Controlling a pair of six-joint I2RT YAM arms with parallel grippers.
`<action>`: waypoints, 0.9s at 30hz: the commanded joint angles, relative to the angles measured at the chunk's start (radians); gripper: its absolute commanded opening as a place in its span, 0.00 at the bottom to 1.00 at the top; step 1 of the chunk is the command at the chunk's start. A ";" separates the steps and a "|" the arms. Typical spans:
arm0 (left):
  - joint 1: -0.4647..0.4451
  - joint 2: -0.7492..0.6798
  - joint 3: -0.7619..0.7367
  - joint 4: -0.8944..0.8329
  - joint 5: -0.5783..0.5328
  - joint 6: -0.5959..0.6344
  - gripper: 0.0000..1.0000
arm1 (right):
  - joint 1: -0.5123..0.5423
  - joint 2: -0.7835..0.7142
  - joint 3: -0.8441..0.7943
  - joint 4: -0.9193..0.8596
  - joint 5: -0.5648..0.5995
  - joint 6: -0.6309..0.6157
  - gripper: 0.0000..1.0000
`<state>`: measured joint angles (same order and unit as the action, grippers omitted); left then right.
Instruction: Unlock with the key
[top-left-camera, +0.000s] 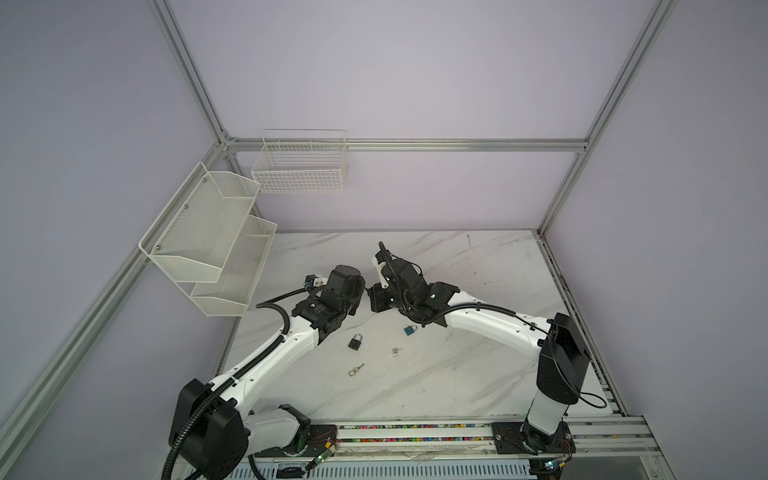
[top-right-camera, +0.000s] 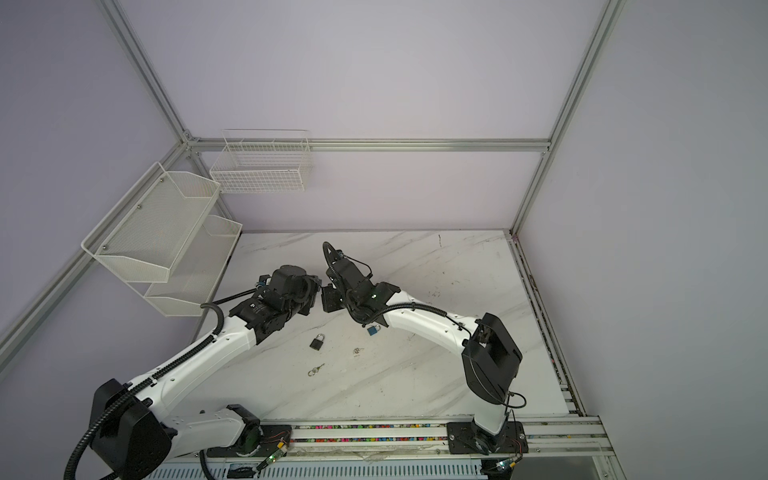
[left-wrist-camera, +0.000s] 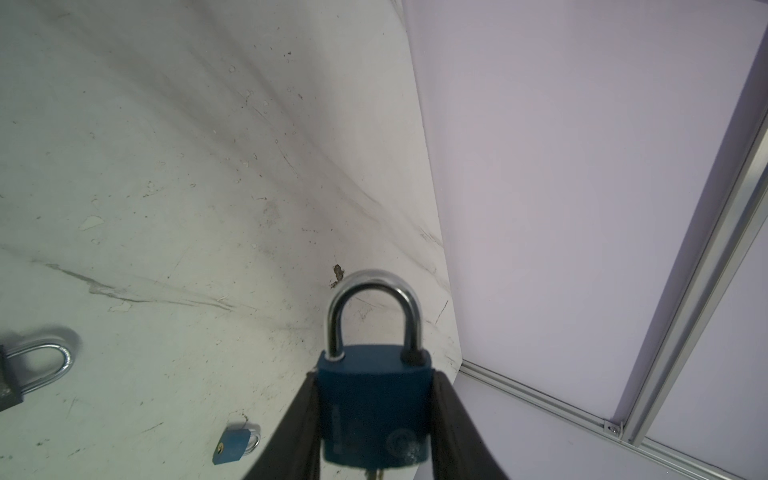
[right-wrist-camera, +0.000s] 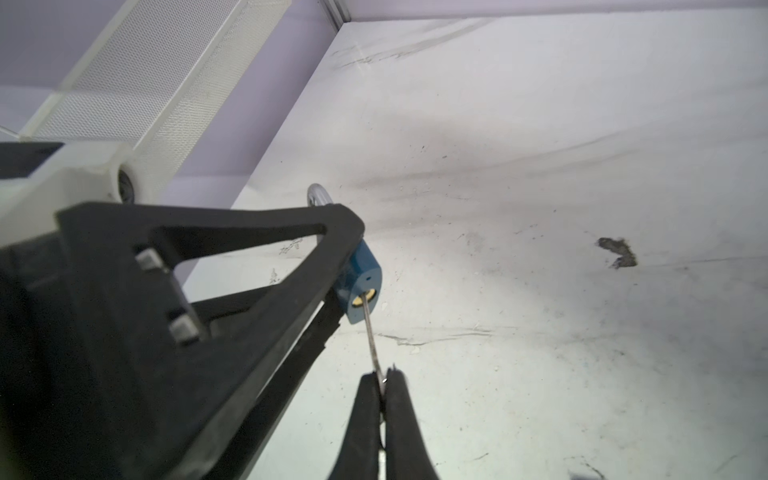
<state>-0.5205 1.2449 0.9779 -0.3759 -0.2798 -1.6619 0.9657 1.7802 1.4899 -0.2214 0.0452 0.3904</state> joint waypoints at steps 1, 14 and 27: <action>-0.073 -0.040 0.037 0.037 0.234 -0.002 0.02 | 0.005 -0.045 -0.032 0.207 0.150 -0.165 0.00; -0.076 -0.013 0.041 0.019 0.283 0.068 0.02 | -0.018 -0.053 -0.012 0.389 -0.301 -0.020 0.00; -0.002 -0.073 0.013 -0.016 0.217 0.112 0.03 | -0.031 -0.064 0.024 0.118 0.016 -0.131 0.00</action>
<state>-0.5060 1.2098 0.9779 -0.3592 -0.2237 -1.5959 0.9310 1.7294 1.4551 -0.1982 -0.0391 0.3199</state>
